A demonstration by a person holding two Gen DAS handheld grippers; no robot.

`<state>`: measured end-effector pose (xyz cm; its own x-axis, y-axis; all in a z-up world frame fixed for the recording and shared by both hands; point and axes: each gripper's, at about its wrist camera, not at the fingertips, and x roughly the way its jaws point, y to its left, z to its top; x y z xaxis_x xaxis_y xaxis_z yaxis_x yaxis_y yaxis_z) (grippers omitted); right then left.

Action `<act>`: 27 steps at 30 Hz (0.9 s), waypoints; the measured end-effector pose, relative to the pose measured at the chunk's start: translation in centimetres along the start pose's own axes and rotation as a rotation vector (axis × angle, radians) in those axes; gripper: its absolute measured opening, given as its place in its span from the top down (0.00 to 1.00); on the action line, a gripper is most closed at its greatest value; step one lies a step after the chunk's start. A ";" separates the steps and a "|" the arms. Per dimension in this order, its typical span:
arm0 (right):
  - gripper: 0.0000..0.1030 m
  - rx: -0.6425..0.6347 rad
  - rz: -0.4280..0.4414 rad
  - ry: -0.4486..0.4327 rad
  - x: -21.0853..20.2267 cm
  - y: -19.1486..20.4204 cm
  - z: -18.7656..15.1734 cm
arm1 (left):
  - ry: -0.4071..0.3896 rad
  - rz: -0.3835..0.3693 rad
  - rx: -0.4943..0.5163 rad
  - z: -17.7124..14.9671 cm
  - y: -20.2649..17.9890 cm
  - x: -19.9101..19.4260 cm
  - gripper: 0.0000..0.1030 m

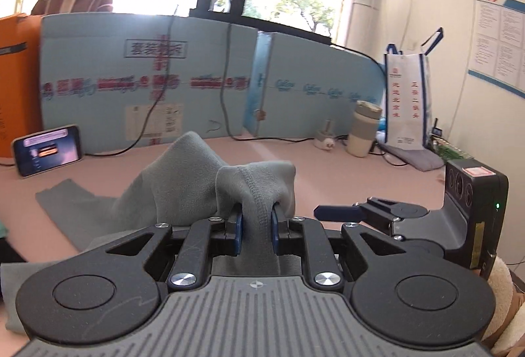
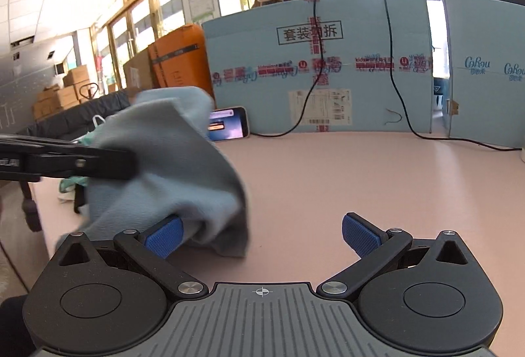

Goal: Fold clothes
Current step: 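Grasp the light-blue sweatshirt with the left gripper and lay it on the table, then grasp the sweatshirt fabric with the right gripper and drag it across the table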

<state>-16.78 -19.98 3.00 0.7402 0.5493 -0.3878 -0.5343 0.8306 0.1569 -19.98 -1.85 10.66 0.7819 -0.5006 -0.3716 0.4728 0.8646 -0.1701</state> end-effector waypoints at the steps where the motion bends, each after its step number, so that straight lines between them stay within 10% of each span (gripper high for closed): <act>1: 0.00 0.003 -0.008 -0.010 -0.8 0.1 -0.1 | -0.015 -0.023 0.002 0.2 -0.5 0.4 0.85; 11: 0.00 0.149 -0.087 -0.093 -6.6 -2.9 -0.2 | -0.009 -0.059 -0.005 0.5 -1.6 4.0 0.78; 19: 0.00 0.139 -0.015 0.045 -5.6 -1.6 -1.7 | 0.028 0.151 -0.008 -0.7 1.5 3.1 0.31; 27: 0.06 0.180 0.007 0.068 -4.2 -2.4 -2.5 | 0.048 0.131 -0.008 0.1 3.3 5.9 0.22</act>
<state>-19.60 -24.47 1.96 0.7043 0.5526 -0.4455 -0.4527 0.8331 0.3177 -13.80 -1.95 7.98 0.8166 -0.3806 -0.4340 0.3641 0.9230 -0.1244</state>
